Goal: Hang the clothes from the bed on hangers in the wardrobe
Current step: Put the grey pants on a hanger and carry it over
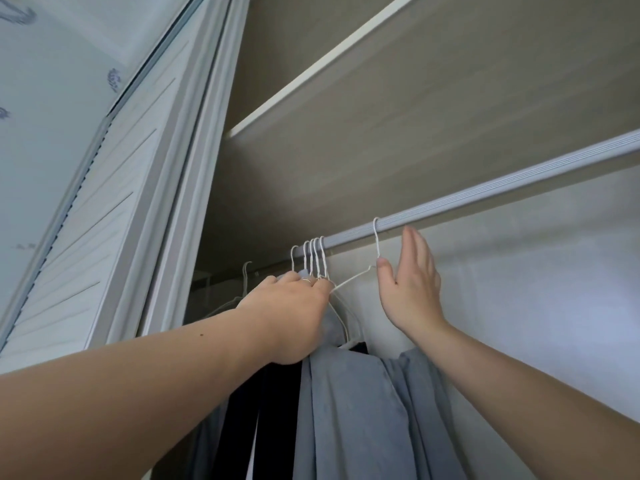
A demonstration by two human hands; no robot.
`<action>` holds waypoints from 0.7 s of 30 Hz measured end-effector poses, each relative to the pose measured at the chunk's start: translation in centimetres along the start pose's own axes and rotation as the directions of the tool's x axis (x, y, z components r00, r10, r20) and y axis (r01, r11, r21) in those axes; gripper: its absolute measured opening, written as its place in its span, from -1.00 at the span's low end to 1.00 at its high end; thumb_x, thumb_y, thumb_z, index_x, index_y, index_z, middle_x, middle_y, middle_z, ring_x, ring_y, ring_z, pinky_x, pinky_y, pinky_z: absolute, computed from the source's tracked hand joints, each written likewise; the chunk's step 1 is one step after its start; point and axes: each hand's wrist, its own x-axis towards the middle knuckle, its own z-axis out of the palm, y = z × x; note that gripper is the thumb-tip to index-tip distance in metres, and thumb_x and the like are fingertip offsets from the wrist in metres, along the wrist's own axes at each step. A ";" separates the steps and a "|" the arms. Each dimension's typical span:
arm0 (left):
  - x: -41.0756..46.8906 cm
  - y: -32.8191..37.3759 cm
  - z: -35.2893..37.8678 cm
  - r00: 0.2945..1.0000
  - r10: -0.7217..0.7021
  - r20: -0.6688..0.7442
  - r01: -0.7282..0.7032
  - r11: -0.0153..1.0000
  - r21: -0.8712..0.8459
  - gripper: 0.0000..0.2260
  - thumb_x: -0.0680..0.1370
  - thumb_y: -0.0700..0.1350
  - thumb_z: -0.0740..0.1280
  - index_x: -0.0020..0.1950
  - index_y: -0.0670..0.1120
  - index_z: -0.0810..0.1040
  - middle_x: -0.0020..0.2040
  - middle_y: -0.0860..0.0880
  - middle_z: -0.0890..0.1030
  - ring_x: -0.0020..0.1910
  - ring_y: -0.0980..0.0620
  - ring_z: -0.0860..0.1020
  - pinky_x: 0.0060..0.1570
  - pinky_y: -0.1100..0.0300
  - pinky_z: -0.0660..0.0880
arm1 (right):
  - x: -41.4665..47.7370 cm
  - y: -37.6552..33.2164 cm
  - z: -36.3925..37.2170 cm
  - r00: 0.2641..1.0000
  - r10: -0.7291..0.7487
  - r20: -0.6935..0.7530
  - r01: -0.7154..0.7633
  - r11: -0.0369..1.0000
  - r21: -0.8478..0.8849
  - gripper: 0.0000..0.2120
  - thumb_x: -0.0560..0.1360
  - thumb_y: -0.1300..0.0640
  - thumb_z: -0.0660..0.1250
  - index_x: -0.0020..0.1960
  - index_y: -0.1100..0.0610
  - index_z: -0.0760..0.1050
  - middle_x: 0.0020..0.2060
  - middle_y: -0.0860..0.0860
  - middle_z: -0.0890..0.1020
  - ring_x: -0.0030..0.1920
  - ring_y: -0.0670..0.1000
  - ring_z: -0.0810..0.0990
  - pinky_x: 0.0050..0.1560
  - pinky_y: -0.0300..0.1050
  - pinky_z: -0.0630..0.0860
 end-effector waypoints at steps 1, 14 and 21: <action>-0.2 0.0 0.1 1.000 -0.001 0.004 0.001 1.000 0.008 -0.55 0.62 -0.08 0.16 0.51 -0.05 0.21 0.48 -0.07 0.35 0.43 -0.11 0.30 0.33 -0.01 0.27 | -0.5 0.0 0.5 0.997 0.046 0.066 -0.047 0.999 0.013 -0.36 0.62 -0.07 0.11 0.59 0.10 -0.03 0.58 0.01 0.05 0.56 0.03 0.01 0.50 0.06 0.05; -0.8 -1.8 2.2 0.995 -0.097 0.032 0.097 0.995 0.018 -0.37 0.61 -0.14 0.18 0.63 -0.08 -0.03 0.64 -0.06 0.00 0.60 -0.07 0.00 0.53 0.00 0.07 | -1.2 -2.6 7.0 0.864 0.256 0.434 -0.412 0.855 0.316 -0.49 0.65 -0.08 -0.07 0.58 -0.04 0.07 0.57 -0.13 0.06 0.56 -0.07 0.03 0.55 0.05 -0.02; -0.9 -2.8 3.7 0.980 -0.186 0.066 0.183 0.982 0.053 -0.38 0.64 -0.13 0.19 0.63 -0.10 -0.04 0.64 -0.08 0.03 0.60 -0.08 0.04 0.51 0.01 0.10 | -0.8 -3.4 10.4 0.808 0.199 0.554 -0.447 0.819 0.358 -0.54 0.66 -0.13 -0.02 0.55 -0.12 0.16 0.54 -0.08 0.21 0.52 0.06 0.20 0.47 0.02 0.11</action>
